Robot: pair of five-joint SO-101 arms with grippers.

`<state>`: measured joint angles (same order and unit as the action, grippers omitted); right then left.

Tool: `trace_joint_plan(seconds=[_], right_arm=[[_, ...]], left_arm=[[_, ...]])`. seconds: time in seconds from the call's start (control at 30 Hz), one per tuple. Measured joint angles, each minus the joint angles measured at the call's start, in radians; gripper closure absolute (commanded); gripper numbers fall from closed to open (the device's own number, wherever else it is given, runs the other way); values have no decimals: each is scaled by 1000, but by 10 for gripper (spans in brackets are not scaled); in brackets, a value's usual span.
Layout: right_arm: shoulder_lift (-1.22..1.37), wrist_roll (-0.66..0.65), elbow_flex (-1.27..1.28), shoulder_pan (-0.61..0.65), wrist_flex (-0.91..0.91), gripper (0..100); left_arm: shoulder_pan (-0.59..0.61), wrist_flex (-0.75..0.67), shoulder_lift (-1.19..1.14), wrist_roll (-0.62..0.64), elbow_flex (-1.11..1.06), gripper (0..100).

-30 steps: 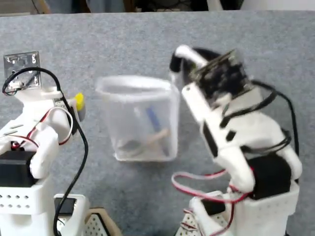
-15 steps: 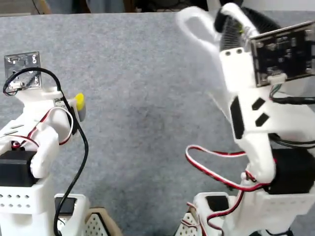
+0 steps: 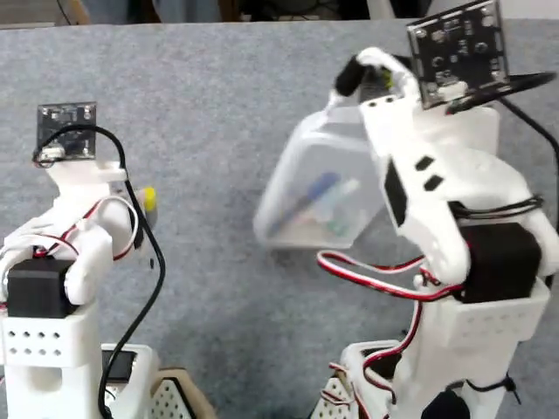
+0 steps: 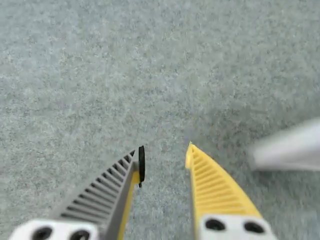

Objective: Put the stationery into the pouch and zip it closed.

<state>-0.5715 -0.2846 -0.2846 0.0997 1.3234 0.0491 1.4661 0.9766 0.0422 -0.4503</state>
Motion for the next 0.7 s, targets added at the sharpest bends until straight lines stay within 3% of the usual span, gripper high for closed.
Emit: trace_joint_plan(seconds=[0.3,0.47,0.7], right_arm=[[6,2,-17,43,58,986],[6,3,-37,78,160,986],[6,2,-140,158,267,986]], left_arm=[[-153,18,0,-11,35,698],[-279,18,0,-63,87,691],[-330,5,6,-143,163,688]])
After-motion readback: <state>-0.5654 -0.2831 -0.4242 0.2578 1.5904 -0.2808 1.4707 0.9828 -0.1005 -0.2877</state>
